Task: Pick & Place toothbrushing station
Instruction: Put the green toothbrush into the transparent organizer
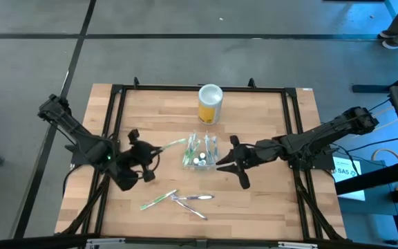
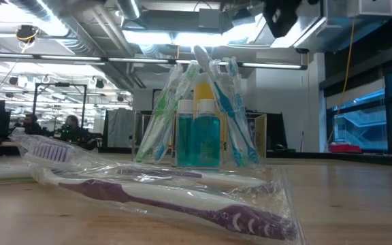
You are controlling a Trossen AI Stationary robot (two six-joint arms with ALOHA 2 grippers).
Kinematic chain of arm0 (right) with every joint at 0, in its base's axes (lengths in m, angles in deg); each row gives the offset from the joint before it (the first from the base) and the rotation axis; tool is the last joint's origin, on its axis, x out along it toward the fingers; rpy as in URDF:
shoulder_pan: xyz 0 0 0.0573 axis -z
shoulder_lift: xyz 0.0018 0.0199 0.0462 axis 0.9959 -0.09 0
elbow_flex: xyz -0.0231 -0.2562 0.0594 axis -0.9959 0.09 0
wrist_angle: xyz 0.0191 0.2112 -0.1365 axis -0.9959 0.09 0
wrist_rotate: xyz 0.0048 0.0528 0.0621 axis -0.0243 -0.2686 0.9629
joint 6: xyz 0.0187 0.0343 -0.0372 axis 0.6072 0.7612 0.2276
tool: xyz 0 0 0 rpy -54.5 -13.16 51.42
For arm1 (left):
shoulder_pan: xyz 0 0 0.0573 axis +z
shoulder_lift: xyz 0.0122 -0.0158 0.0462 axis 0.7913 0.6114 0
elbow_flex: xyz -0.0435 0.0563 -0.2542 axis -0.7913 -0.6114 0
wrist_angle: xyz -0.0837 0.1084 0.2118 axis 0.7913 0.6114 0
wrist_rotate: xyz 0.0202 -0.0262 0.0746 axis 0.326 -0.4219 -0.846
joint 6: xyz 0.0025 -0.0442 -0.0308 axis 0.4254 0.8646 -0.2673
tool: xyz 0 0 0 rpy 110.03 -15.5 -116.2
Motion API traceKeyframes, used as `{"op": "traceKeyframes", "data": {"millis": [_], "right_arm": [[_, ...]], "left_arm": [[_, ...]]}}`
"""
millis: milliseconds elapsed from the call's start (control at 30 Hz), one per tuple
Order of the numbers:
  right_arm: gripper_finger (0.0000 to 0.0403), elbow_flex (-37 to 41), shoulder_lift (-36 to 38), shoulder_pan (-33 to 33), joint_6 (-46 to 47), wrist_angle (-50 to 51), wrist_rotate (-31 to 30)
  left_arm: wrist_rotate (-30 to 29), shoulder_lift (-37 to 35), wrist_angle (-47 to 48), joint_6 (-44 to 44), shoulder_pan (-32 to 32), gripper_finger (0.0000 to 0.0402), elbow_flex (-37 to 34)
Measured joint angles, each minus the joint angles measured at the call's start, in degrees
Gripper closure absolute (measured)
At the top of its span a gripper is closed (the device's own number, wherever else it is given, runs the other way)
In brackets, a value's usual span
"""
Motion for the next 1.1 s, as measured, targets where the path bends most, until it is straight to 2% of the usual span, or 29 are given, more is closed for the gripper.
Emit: {"op": "traceKeyframes", "data": {"millis": [200, 500, 733, 967, 1100], "right_arm": [[0.0294, 0.0, 0.0, 0.0, -5.3, -5.5, 0.0], [0.0252, 0.0, 0.0, 0.0, -8.3, -9.6, -0.5], [0.0197, 0.0, 0.0, -0.2, -8.3, -9.6, -0.6], [0.0153, 0.0, 0.0, -1.5, -9.9, -9.6, -0.2], [0.0139, 0.0, 0.0, -2.4, -11.4, -10.2, -0.2]], "left_arm": [[-2.3, 2.7, -17.8, -14.2, -2.4, 0.0382, 0.0], [3.1, 10.8, -41.2, -33.2, -1.4, 0.0382, 0.0], [14.8, 15.5, -53.3, -39.3, 2.6, 0.0382, 0.0], [17.2, 17.2, -56.1, -40.2, 5.9, 0.0382, 0.0], [20.3, 17.5, -60.8, -41.6, 7.5, 0.0382, 0.0]]}}
